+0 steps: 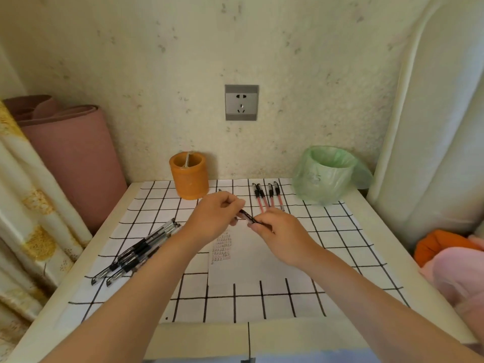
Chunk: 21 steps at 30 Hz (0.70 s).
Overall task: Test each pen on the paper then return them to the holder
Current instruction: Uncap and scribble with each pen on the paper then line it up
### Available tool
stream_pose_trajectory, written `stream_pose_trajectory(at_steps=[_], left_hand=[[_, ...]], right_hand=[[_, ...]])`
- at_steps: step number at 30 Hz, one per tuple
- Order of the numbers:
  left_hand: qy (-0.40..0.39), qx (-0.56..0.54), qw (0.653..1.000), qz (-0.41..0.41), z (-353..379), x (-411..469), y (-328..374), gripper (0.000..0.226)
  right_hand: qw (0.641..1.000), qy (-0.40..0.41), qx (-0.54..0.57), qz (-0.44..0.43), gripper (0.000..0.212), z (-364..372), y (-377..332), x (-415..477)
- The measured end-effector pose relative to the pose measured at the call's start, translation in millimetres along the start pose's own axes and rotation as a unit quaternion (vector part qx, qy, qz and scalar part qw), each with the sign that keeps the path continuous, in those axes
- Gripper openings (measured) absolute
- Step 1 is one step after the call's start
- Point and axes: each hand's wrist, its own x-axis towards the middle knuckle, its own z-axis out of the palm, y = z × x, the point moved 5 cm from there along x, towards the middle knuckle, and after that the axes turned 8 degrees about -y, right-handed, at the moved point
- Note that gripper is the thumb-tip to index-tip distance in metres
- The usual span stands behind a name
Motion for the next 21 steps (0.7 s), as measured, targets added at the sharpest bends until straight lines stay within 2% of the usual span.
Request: stream_pose_trajectory(at_steps=[3, 8, 12, 16, 21], left_hand=[[-0.009, -0.008, 1.000, 0.007, 16.2, 16.0, 6.8, 0.016], [-0.072, 0.167, 0.982, 0.044, 55.6, 38.0, 9.3, 0.011], [-0.134, 0.274, 0.951, 0.057, 87.6, 51.9, 7.4, 0.046], [-0.160, 0.368, 0.915, 0.043, 96.7, 64.3, -5.1, 0.078], [-0.179, 0.377, 0.909, 0.016, 96.7, 74.6, -24.7, 0.092]], right_hand=[[0.999, 0.025, 0.001, 0.037, 0.016, -32.3, 19.7, -12.5], [0.987, 0.143, 0.045, 0.057, 0.010, -92.4, 44.2, -15.8], [0.978, 0.195, 0.038, 0.056, 0.011, -136.8, 51.0, 6.2], [0.964, 0.259, 0.023, 0.051, 0.016, -176.7, 64.7, 38.1], [0.965, 0.250, -0.061, 0.060, 0.016, -197.6, 90.4, 73.3]])
